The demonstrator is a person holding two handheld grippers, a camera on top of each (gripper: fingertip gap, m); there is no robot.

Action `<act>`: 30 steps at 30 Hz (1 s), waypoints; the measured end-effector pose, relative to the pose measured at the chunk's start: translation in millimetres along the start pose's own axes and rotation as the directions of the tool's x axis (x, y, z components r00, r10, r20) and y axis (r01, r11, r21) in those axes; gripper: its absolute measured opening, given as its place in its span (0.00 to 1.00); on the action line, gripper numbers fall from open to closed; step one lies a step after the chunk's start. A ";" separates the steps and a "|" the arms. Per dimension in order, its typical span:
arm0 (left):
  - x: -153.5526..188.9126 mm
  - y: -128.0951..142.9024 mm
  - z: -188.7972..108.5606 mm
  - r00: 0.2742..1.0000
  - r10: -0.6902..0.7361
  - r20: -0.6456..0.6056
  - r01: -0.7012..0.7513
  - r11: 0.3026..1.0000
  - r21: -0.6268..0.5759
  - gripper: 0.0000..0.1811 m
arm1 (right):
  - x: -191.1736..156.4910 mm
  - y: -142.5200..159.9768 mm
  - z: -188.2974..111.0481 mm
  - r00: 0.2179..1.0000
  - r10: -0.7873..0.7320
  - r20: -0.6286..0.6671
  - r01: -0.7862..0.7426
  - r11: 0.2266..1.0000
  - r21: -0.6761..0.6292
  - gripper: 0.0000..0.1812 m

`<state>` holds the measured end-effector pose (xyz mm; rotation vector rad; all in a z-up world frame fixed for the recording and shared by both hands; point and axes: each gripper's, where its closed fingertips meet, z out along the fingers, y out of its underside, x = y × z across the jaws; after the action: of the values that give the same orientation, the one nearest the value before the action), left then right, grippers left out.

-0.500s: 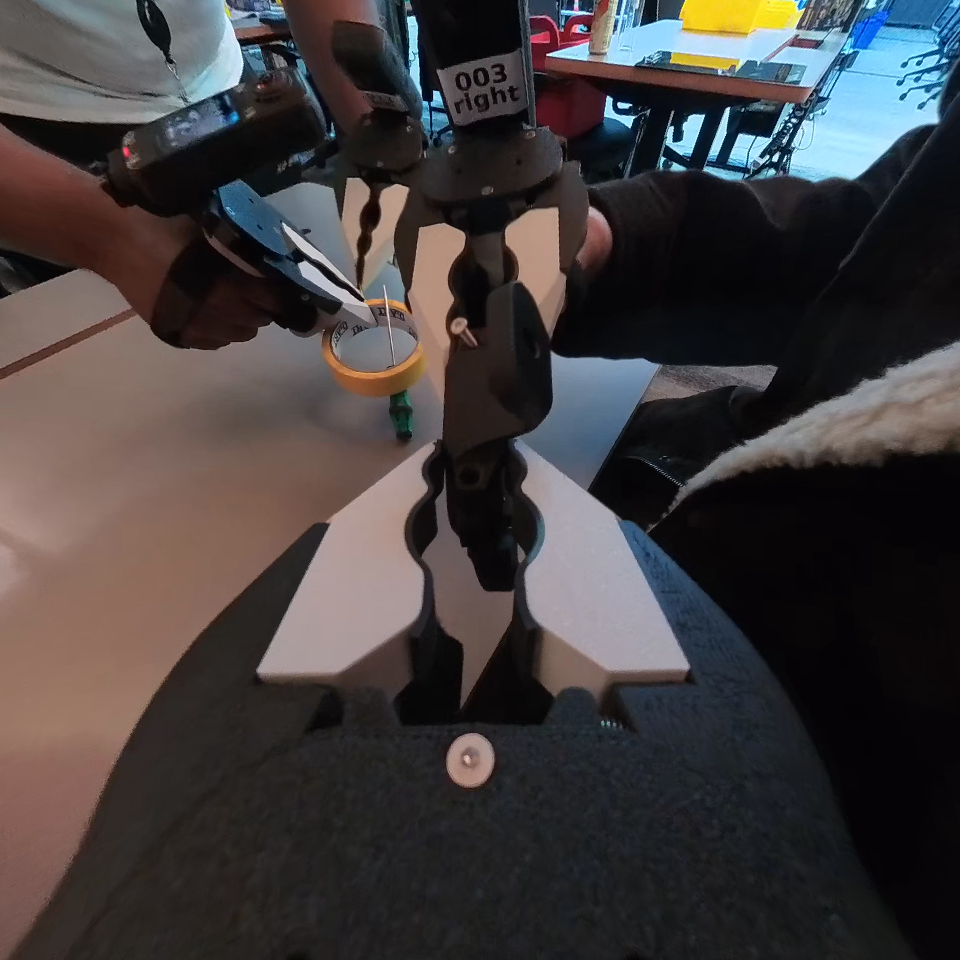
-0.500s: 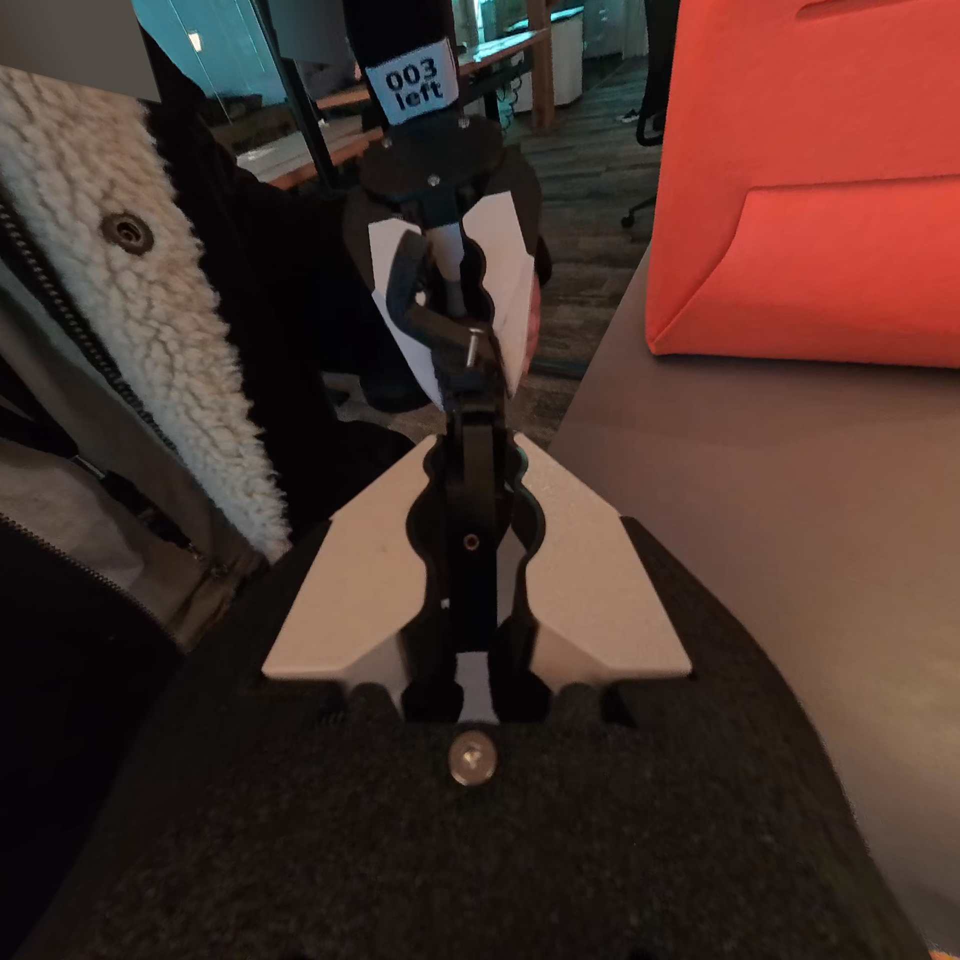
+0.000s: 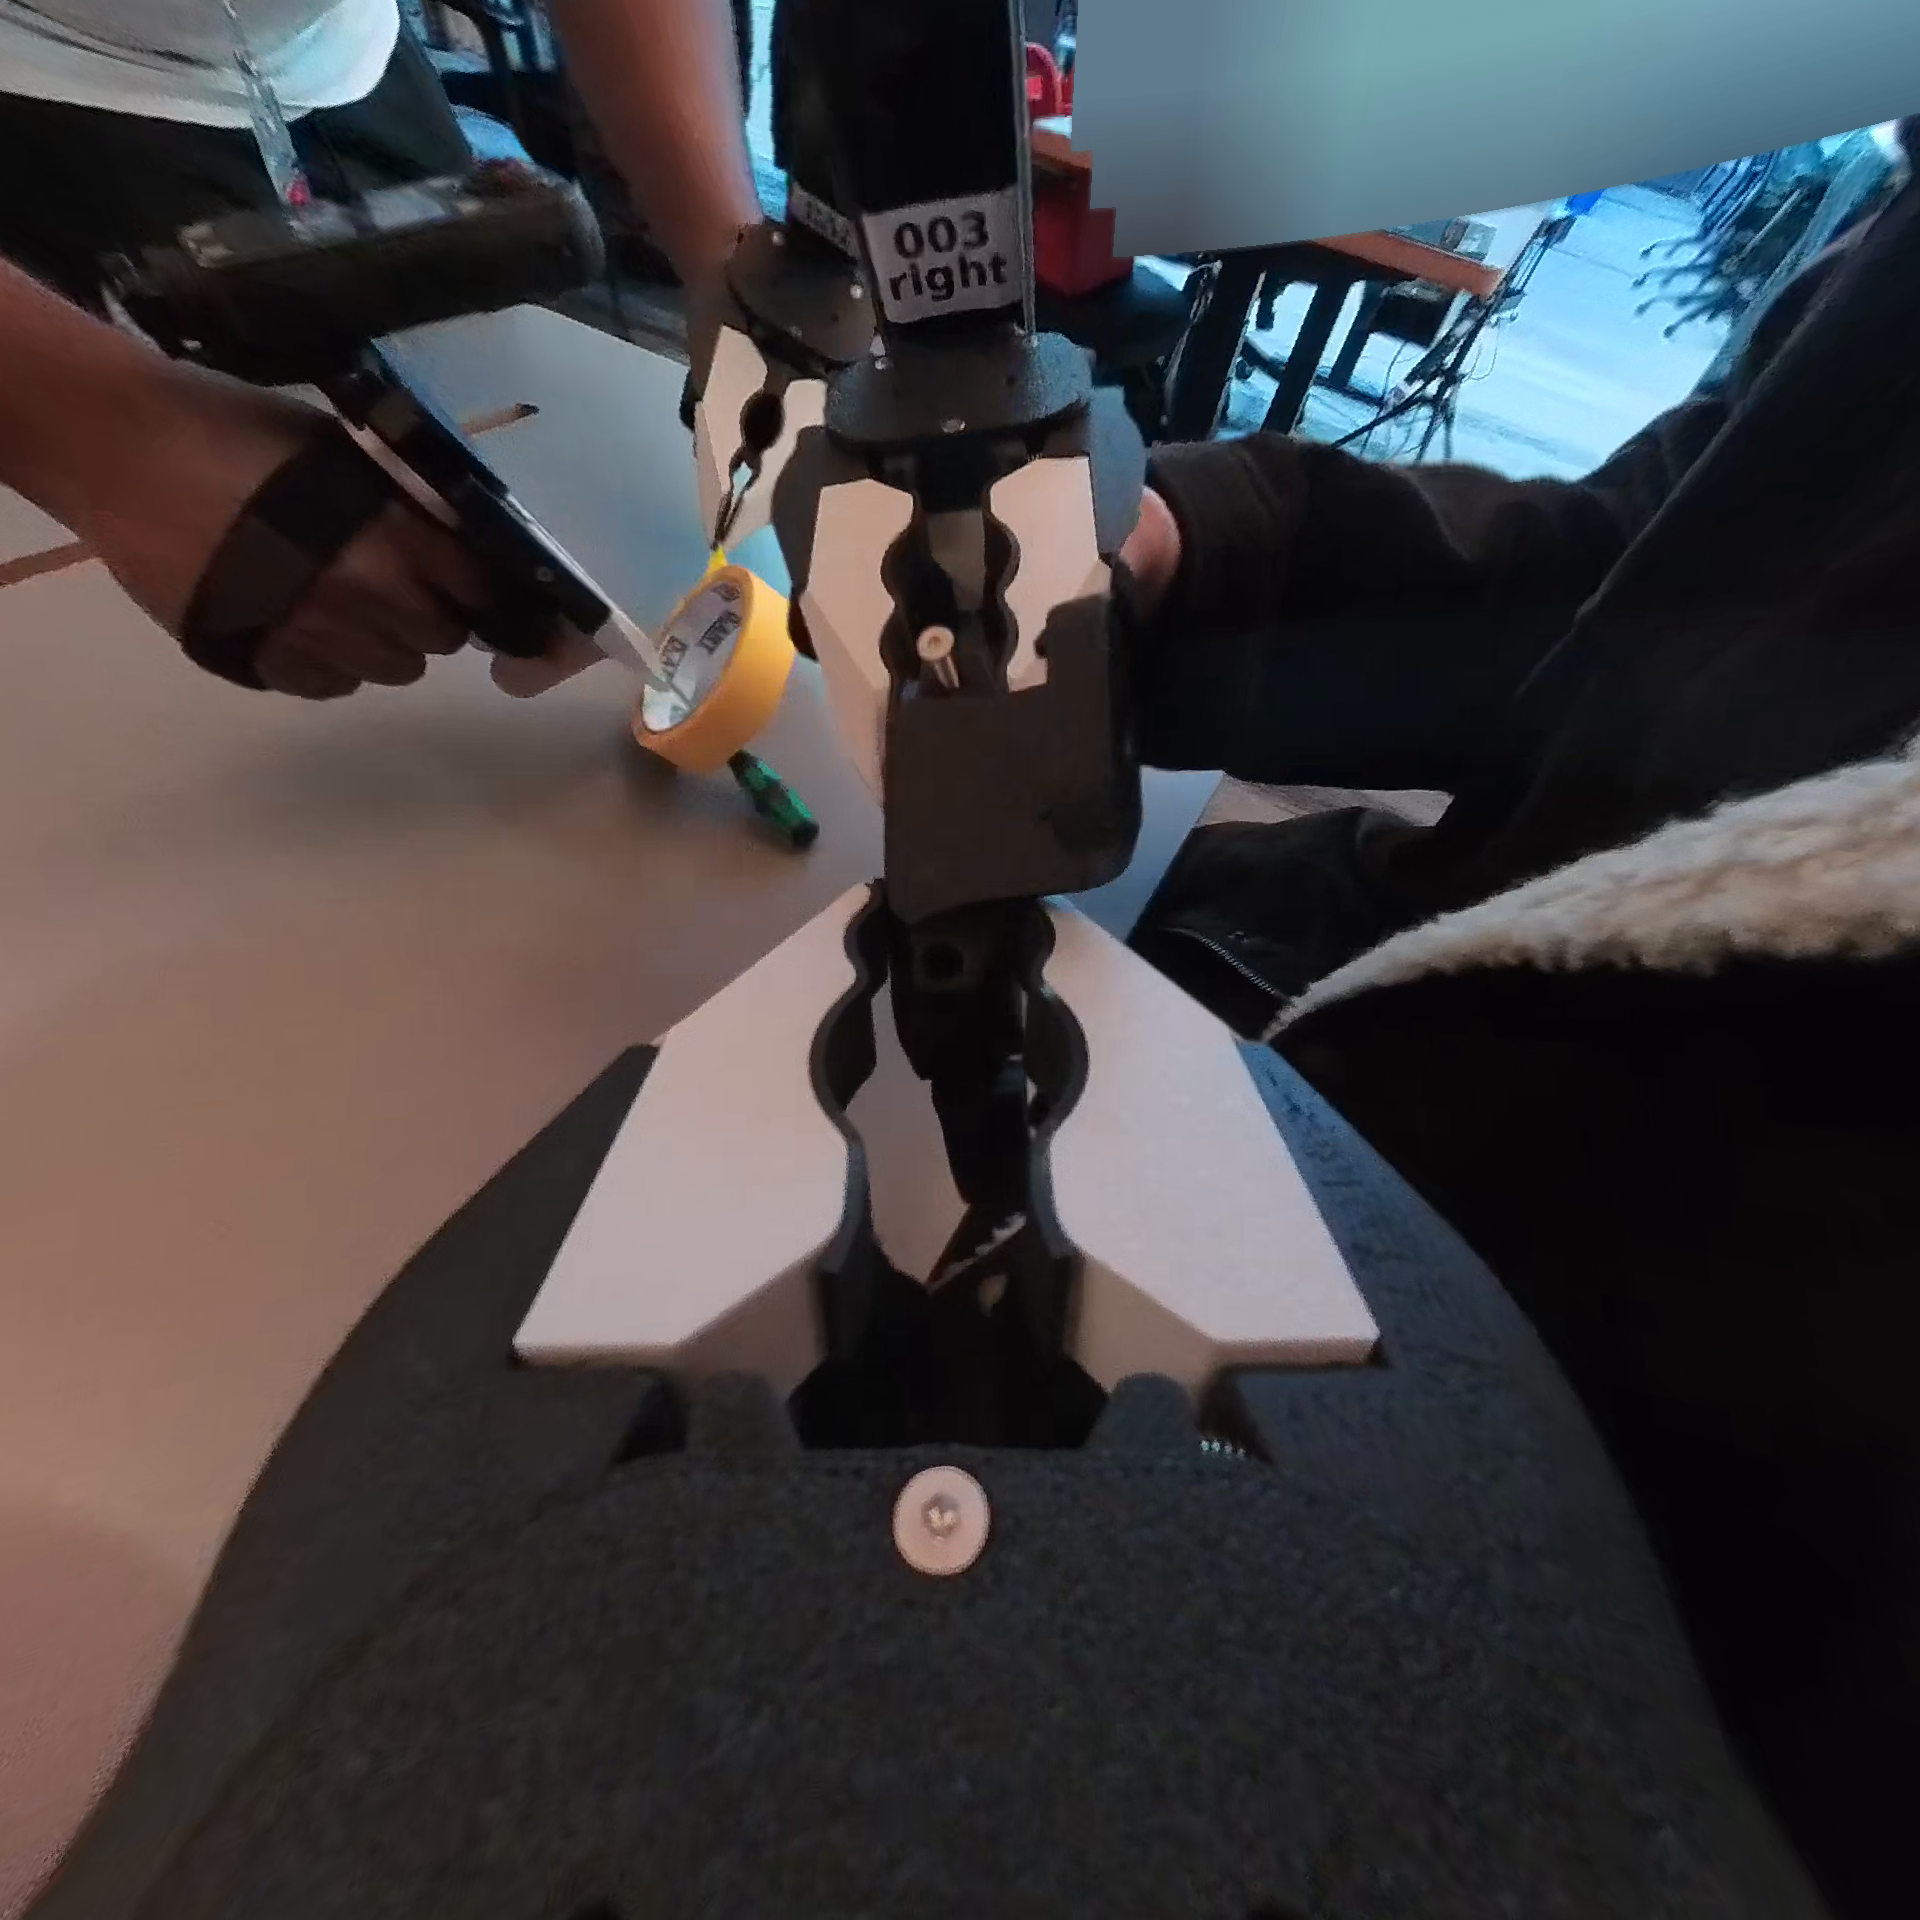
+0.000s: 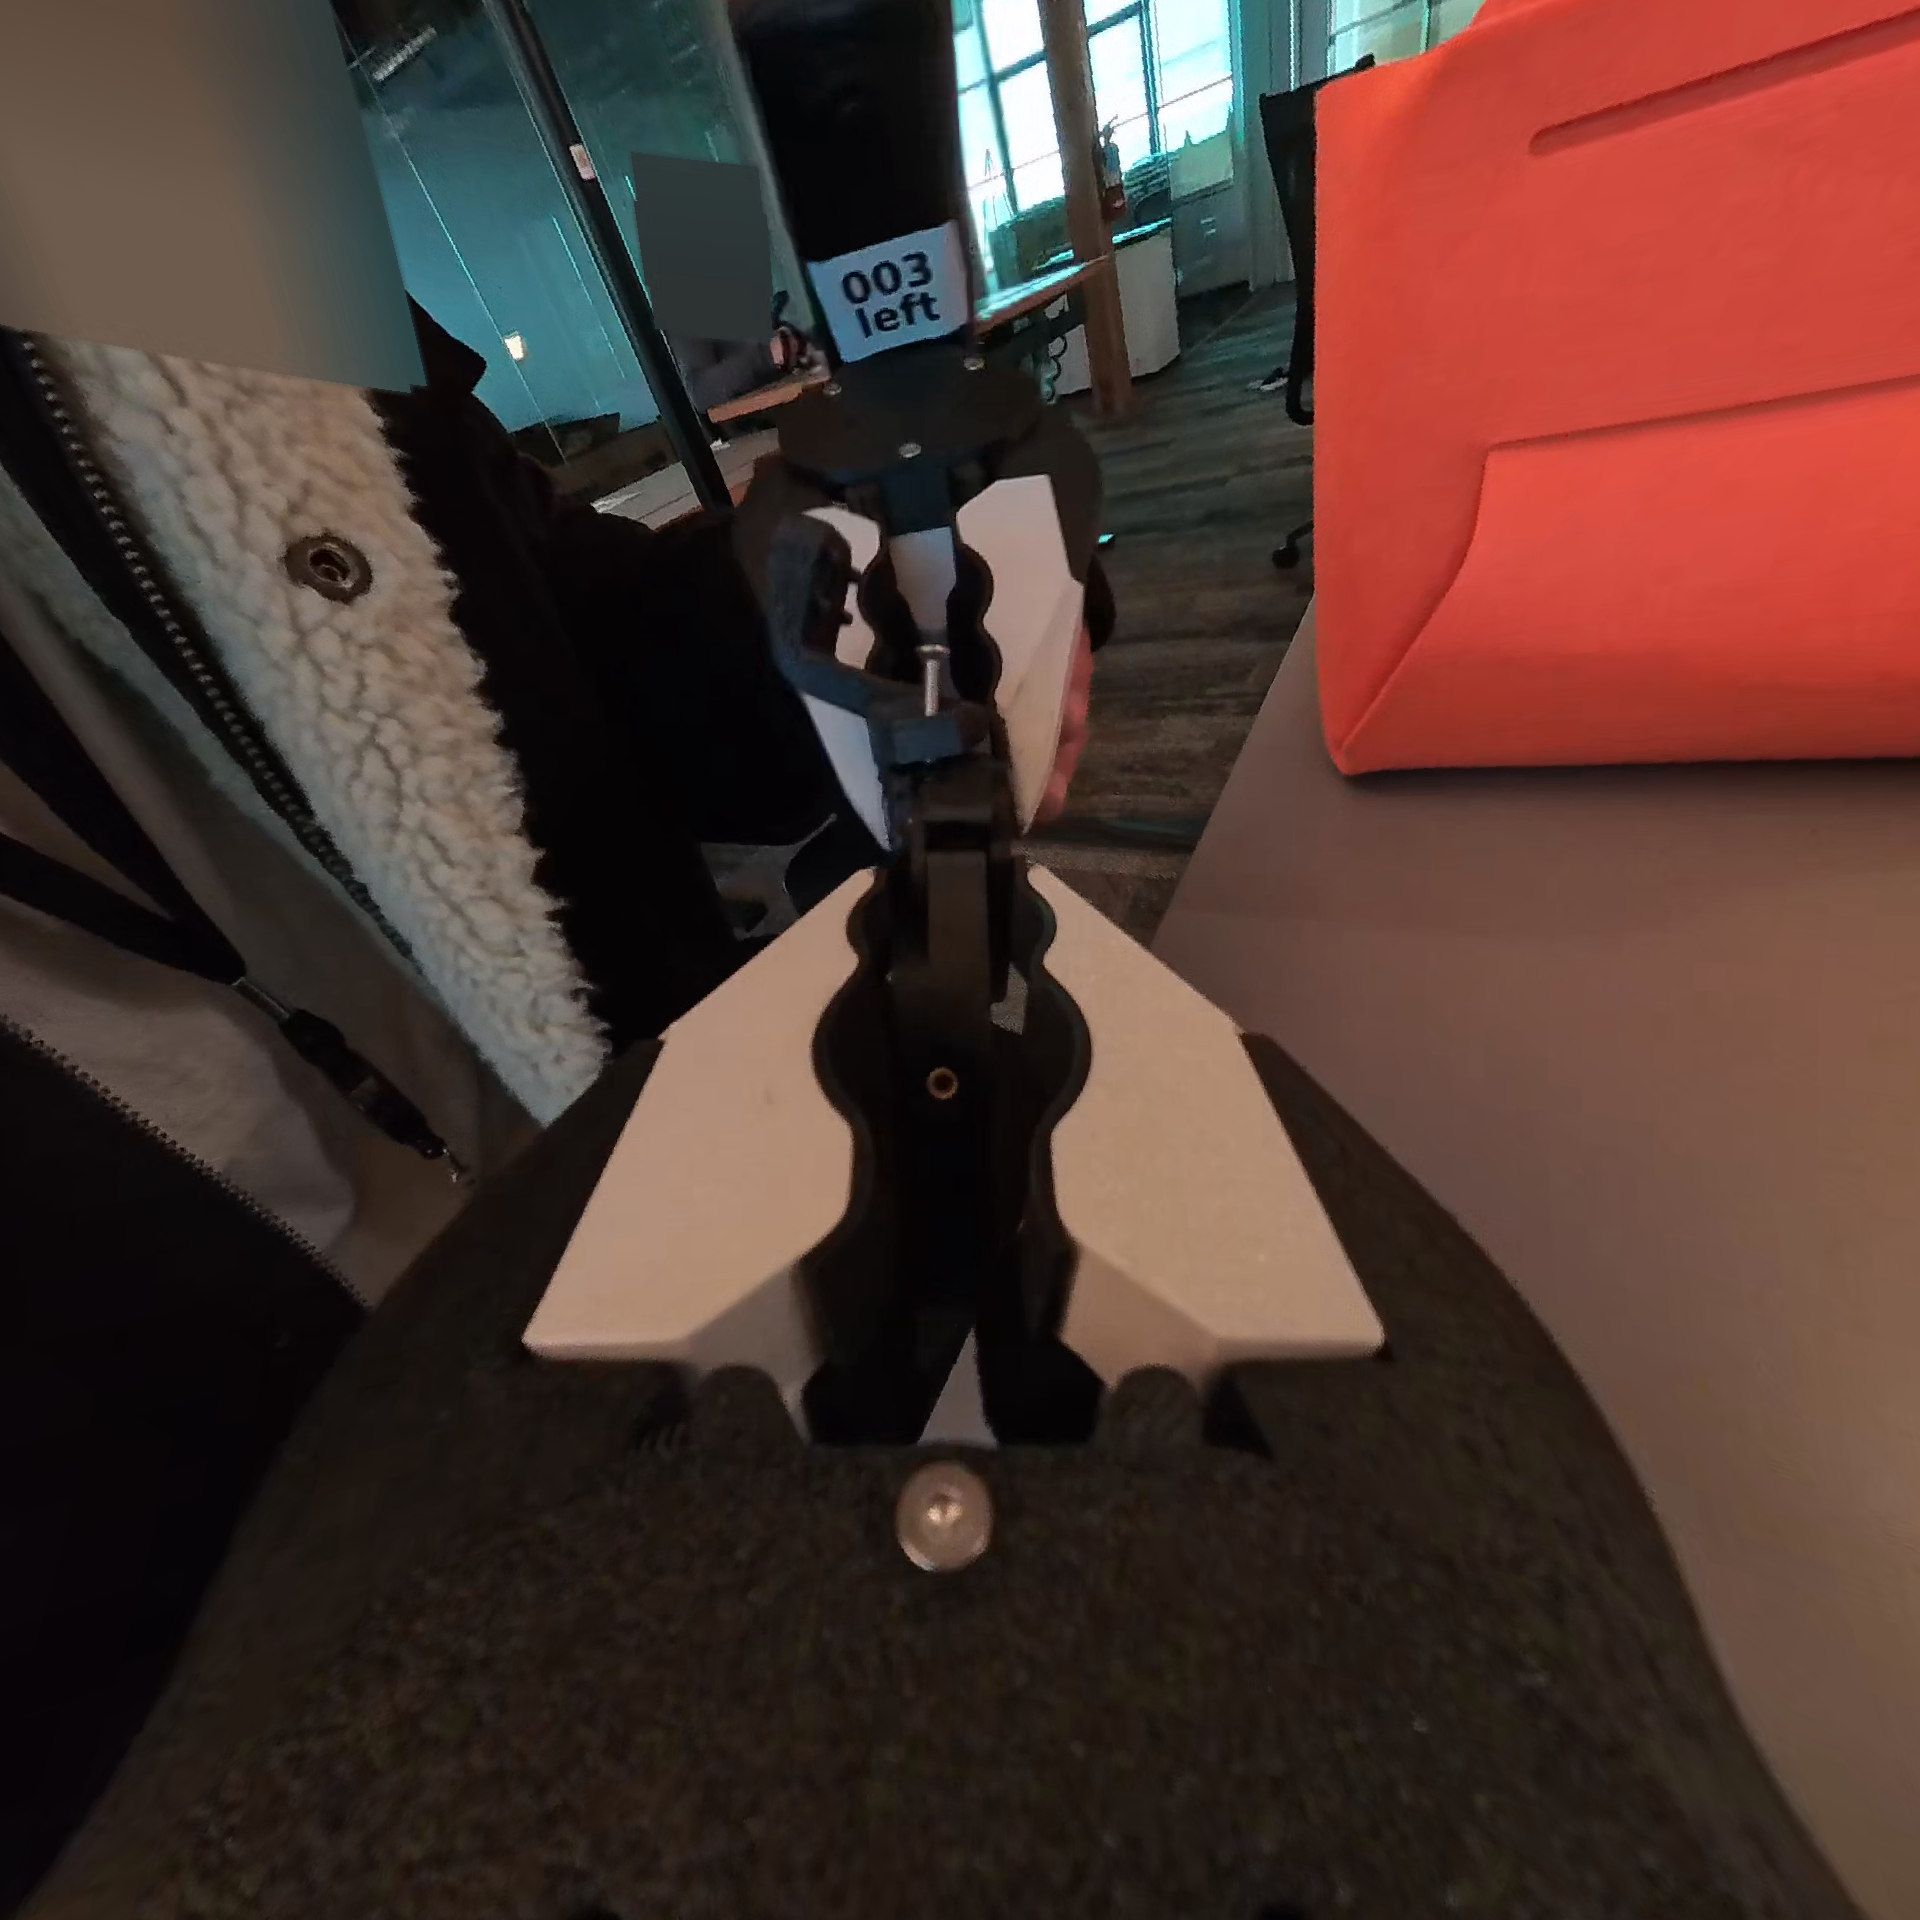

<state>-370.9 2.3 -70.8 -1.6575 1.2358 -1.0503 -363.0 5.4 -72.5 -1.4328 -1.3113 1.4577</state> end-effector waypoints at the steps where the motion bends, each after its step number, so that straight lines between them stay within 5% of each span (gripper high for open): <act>1: 1.0 -1.7 -1.0 1.000 -0.012 -0.014 0.012 1.000 0.007 0.13 | -1.0 -0.5 0.3 1.000 -0.007 0.000 0.007 1.000 0.000 0.11; 8: 3.9 -9.1 -4.6 0.991 -0.083 -0.103 0.085 0.996 0.009 0.12 | -5.0 -14.7 -0.8 0.994 -0.094 -0.056 0.093 0.995 -0.025 0.13; 13: 8.2 -7.5 0.2 0.975 -0.137 -0.172 0.139 0.990 -0.006 0.12 | -8.3 -33.2 -7.6 0.959 -0.254 -0.128 0.249 0.967 -0.051 0.23; 17: 1.8 0.0 6.3 0.963 -0.188 -0.192 0.184 0.982 -0.036 0.12 | -11.2 -19.5 -12.9 0.901 -0.391 -0.188 0.358 0.915 -0.184 0.24; 23: -12.2 19.6 17.0 0.901 -0.342 -0.266 0.333 0.940 -0.082 0.12 | 13.3 27.4 -24.6 0.870 -0.404 -0.283 0.297 0.887 -0.354 0.42; 30: -13.2 35.6 30.1 0.858 -0.405 -0.315 0.371 0.914 -0.164 0.12 | 22.2 45.5 -22.7 0.651 -0.685 -0.327 0.453 0.697 -0.556 0.51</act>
<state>-356.2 11.5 -116.0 -1.9074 1.2067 -1.6077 -336.4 19.7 -119.2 -1.3282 -1.5817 0.3055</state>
